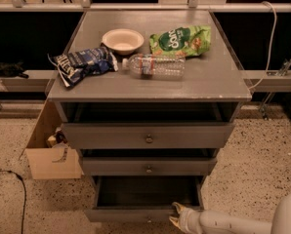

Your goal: Open bottom drawer

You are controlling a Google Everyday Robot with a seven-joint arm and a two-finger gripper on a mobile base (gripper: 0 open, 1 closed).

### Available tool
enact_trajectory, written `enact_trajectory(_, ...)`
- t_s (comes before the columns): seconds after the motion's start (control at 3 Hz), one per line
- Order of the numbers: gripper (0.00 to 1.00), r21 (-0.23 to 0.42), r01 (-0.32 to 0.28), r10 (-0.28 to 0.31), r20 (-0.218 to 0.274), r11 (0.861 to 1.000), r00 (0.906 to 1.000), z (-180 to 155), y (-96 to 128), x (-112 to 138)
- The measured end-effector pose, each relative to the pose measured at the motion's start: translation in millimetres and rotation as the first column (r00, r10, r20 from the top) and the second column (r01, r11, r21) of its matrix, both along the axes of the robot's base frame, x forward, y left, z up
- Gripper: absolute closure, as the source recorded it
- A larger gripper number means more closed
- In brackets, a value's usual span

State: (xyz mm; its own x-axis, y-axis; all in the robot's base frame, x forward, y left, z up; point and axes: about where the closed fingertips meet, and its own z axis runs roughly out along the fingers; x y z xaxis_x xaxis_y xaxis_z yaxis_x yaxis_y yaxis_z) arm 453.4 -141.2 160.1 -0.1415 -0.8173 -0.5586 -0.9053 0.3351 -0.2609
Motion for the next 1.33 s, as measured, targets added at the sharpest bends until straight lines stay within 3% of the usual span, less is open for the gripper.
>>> enact_trajectory(0.33, 1.0, -0.006, -0.054, 0.054, -0.023, 0.999, 0.9983, 3.4, 4.5, 4.6)
enact_trajectory(1.33, 1.0, -0.001, -0.079, 0.079, -0.037, 0.997, 0.9962, 0.9, 0.1, -13.3)
